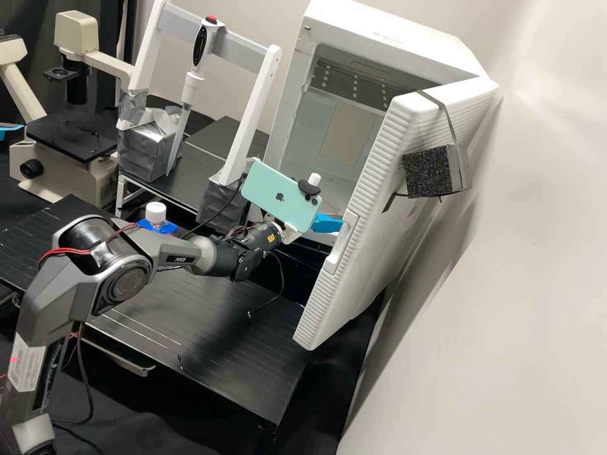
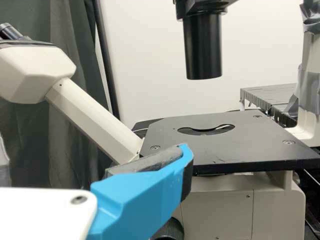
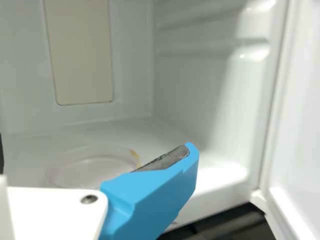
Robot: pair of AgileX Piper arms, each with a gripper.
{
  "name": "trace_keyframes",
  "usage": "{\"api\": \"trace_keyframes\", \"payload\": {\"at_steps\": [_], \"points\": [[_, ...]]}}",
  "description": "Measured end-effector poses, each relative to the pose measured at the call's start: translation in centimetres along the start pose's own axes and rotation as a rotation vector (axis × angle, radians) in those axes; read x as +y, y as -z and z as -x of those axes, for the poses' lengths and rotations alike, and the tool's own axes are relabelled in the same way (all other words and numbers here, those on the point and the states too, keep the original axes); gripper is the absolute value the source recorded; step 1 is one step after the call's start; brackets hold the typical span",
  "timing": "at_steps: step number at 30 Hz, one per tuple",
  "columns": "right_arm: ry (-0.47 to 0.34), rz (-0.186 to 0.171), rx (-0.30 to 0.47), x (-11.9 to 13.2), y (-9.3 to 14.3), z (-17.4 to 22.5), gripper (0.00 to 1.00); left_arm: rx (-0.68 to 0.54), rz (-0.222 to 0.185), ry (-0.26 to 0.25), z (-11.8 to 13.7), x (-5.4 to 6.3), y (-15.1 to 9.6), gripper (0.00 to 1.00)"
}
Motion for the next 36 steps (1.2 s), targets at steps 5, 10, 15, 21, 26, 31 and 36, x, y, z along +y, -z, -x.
{"api": "trace_keyframes", "payload": {"at_steps": [5, 10, 15, 21, 26, 31, 36], "points": [[0.033, 0.023, -0.020, -1.0, 0.1, -0.3, 1.00, 0.000, 0.000, 0.000, 0.0, 0.0, 0.0, 1.00], [0.052, 0.005, -0.045, -1.5, -0.6, -1.0, 1.00, 0.000, 0.000, 0.000, 0.0, 0.0, 0.0, 1.00], [0.083, -0.018, -0.059, -2.3, -1.3, -1.5, 1.00, 0.000, 0.000, 0.000, 0.0, 0.0, 0.0, 1.00], [0.088, -0.012, -0.048, -2.3, -1.1, -1.7, 1.00, 0.000, 0.000, 0.000, 0.0, 0.0, 0.0, 1.00], [0.094, 0.002, -0.038, -2.3, -1.1, -2.2, 1.00, 0.000, 0.000, 0.000, 0.0, 0.0, 0.0, 1.00], [0.101, 0.005, -0.038, -2.1, -0.9, -2.8, 1.00, 0.000, 0.000, 0.000, 0.0, 0.0, 0.0, 1.00], [0.105, 0.012, -0.045, -2.1, -1.0, -3.4, 0.00, 0.000, 0.000, 0.000, 0.0, 0.0, 0.0, 1.00]]}}
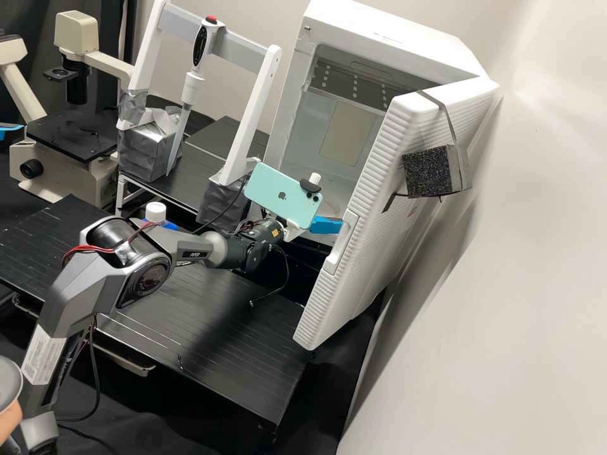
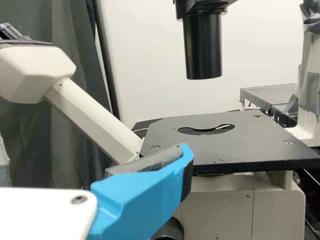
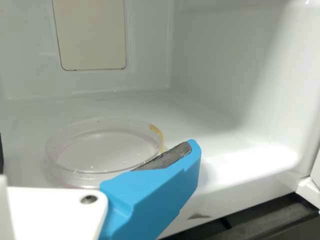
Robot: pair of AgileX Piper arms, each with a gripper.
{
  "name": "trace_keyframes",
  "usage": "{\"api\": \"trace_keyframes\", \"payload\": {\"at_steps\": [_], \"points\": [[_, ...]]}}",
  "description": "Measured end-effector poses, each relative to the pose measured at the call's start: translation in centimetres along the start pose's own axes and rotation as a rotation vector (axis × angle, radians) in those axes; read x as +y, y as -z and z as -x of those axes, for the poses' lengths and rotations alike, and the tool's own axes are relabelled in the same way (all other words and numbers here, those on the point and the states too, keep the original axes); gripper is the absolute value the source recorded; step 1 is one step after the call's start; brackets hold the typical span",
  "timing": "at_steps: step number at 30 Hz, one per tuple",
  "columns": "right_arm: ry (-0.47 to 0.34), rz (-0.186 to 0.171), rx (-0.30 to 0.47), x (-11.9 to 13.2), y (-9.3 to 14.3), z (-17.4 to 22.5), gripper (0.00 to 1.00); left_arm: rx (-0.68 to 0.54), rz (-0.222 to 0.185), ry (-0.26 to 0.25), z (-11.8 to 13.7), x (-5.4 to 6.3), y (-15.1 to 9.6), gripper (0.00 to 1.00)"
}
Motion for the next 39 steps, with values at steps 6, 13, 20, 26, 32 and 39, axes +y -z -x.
{"api": "trace_keyframes", "payload": {"at_steps": [6, 13, 20, 26, 32, 39], "points": [[0.016, 0.008, -0.013, -0.32, -0.38, -0.48, 0.00, 0.000, 0.000, 0.000, 0.00, 0.00, 0.00, 1.00], [0.026, 0.007, -0.011, -0.49, -0.46, -0.56, 0.00, 0.000, 0.000, 0.000, 0.00, 0.00, 0.00, 1.00], [0.028, -0.007, -0.009, -0.52, -0.44, -0.56, 0.00, 0.000, 0.000, 0.000, 0.00, 0.00, 0.00, 1.00], [0.032, -0.011, -0.008, -0.55, -0.43, -0.56, 0.00, 0.000, 0.000, 0.000, 0.00, 0.00, 0.00, 1.00], [0.044, -0.013, -0.001, -0.66, -0.37, -0.56, 0.00, 0.000, 0.000, 0.000, 0.00, 0.00, 0.00, 1.00], [0.046, -0.014, 0.000, -0.67, -0.36, -0.56, 0.00, 0.000, 0.000, 0.000, 0.00, 0.00, 0.00, 1.00]]}}
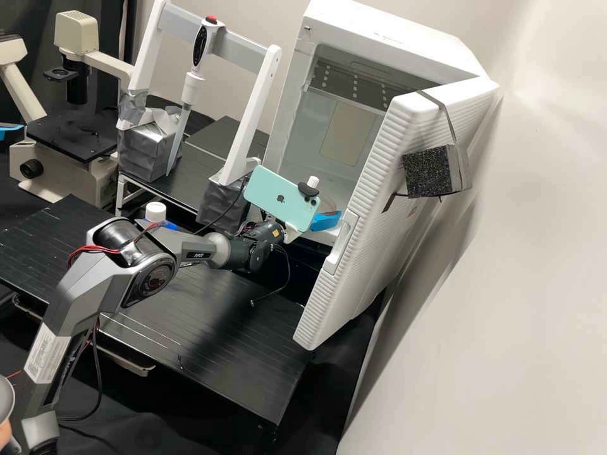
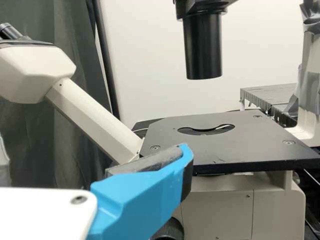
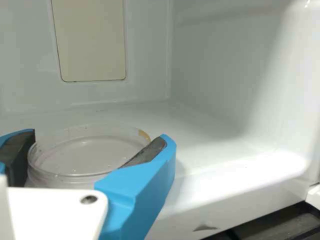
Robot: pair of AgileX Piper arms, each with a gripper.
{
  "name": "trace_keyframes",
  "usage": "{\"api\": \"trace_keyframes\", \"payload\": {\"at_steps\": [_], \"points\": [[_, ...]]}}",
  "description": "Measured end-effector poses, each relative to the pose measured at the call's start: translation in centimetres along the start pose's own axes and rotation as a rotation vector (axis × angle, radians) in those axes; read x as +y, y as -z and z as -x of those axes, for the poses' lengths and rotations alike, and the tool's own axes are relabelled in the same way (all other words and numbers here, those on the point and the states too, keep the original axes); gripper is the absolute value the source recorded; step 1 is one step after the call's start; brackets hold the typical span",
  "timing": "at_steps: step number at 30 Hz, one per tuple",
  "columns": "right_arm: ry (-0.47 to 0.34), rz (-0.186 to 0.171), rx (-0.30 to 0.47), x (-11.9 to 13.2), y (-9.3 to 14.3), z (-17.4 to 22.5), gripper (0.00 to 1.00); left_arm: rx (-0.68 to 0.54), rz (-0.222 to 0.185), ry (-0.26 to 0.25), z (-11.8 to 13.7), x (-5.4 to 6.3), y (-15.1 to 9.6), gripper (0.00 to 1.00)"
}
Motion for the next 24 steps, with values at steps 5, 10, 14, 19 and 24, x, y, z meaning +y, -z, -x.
{"api": "trace_keyframes", "payload": {"at_steps": [5, 10, 14, 19, 24], "points": [[0.009, -0.002, -0.009, -0.3, -0.3, 0.2, 0.00, 0.000, 0.000, 0.000, 0.0, 0.0, 0.0, 1.00], [0.003, -0.003, -0.009, 0.1, -0.1, 0.9, 0.00, 0.000, 0.000, 0.000, 0.0, 0.0, 0.0, 1.00], [-0.018, -0.002, -0.013, 1.1, -0.1, 1.6, 0.00, 0.000, 0.000, 0.000, 0.0, 0.0, 0.0, 1.00], [-0.047, -0.005, -0.023, 2.5, 0.0, 2.7, 0.00, 0.000, 0.000, 0.000, 0.0, 0.0, 0.0, 1.00], [-0.073, -0.023, -0.038, 3.4, -0.1, 3.6, 0.00, 0.000, 0.000, 0.000, 0.0, 0.0, 0.0, 1.00]]}}
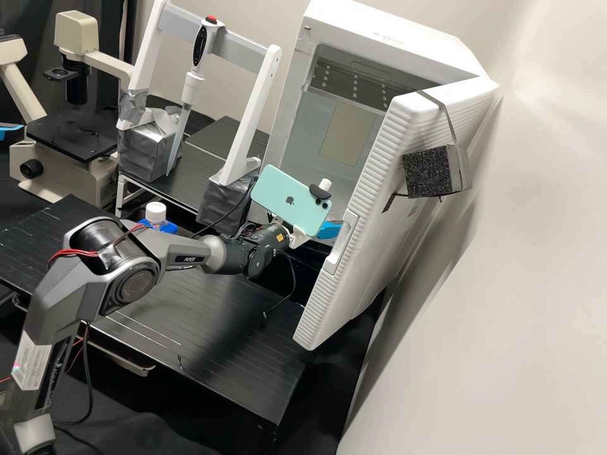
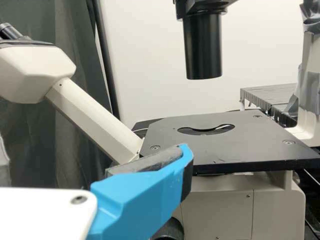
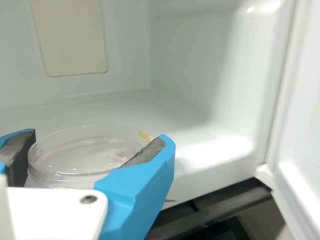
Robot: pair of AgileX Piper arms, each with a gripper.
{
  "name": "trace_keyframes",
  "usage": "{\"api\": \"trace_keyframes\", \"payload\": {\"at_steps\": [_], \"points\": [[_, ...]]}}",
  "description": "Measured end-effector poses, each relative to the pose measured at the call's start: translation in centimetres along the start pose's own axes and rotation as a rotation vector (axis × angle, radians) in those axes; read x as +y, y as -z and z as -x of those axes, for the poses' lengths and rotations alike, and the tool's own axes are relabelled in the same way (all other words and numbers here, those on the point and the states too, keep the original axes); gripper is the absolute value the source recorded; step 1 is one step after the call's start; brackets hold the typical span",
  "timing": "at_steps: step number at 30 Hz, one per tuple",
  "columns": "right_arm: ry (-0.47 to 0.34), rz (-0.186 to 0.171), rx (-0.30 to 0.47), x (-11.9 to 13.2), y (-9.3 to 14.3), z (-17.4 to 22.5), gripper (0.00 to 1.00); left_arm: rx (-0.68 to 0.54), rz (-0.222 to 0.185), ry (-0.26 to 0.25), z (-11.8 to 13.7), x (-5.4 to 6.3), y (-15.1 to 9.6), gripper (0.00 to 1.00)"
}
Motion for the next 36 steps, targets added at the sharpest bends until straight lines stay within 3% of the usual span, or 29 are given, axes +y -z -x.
{"api": "trace_keyframes", "payload": {"at_steps": [4, 14, 27, 33, 36], "points": [[-0.019, -0.027, -0.005, 0.5, 0.2, 1.0, 0.00, 0.000, 0.000, 0.000, 0.0, 0.0, 0.0, 1.00], [-0.061, -0.042, 0.026, 0.7, -0.5, 5.5, 0.00, 0.000, 0.000, 0.000, 0.0, 0.0, 0.0, 1.00], [-0.111, -0.005, 0.103, 0.6, -2.7, 14.0, 0.00, 0.000, 0.000, 0.000, 0.0, 0.0, 0.0, 1.00], [-0.072, 0.023, 0.174, -1.1, -2.0, 17.2, 0.00, 0.000, 0.000, 0.000, 0.0, 0.0, 0.0, 1.00], [-0.035, 0.020, 0.212, -2.4, -1.5, 18.6, 0.00, 0.000, 0.000, 0.000, 0.0, 0.0, 0.0, 1.00]]}}
